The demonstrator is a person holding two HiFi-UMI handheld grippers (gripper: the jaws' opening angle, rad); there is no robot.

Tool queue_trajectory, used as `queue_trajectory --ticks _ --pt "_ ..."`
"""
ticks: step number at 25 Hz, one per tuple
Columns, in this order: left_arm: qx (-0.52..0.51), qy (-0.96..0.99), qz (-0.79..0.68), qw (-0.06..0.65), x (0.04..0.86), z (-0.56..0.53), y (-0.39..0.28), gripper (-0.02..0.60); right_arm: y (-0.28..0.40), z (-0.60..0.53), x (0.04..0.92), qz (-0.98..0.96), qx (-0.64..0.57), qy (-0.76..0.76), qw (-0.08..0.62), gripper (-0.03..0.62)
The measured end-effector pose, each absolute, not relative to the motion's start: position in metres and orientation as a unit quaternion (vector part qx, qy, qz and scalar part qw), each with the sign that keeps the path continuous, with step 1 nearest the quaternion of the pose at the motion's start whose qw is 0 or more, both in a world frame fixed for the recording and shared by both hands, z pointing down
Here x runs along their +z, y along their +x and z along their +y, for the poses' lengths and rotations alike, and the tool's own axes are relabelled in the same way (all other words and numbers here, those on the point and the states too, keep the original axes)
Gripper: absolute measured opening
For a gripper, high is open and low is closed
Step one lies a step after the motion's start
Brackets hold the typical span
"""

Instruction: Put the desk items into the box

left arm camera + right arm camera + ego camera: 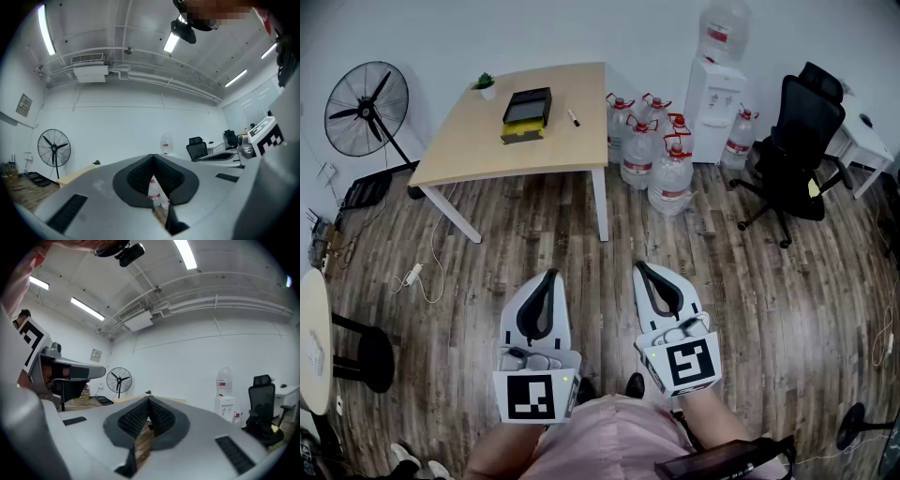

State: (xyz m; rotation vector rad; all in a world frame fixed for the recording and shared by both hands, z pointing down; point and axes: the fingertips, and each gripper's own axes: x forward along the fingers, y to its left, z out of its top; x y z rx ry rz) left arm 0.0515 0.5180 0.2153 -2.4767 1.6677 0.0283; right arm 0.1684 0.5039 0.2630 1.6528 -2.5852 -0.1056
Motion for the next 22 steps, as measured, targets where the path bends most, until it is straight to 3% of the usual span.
queue_trajectory --ticks 12,18,22 --pt "0.001 -0.821 0.567 0.071 0.223 0.522 0.09 0.011 0.203 0.508 0.267 -0.854 -0.028 0.519 0.021 0.002" --pt "-0.004 -0.811 0.58 0.074 0.227 0.522 0.099 0.011 0.216 0.504 0.274 -0.866 -0.022 0.5 0.015 0.087" --pt "-0.013 -0.807 0.587 0.059 0.238 0.514 0.093 0.011 0.212 0.494 0.281 -0.868 -0.019 0.496 0.023 0.099"
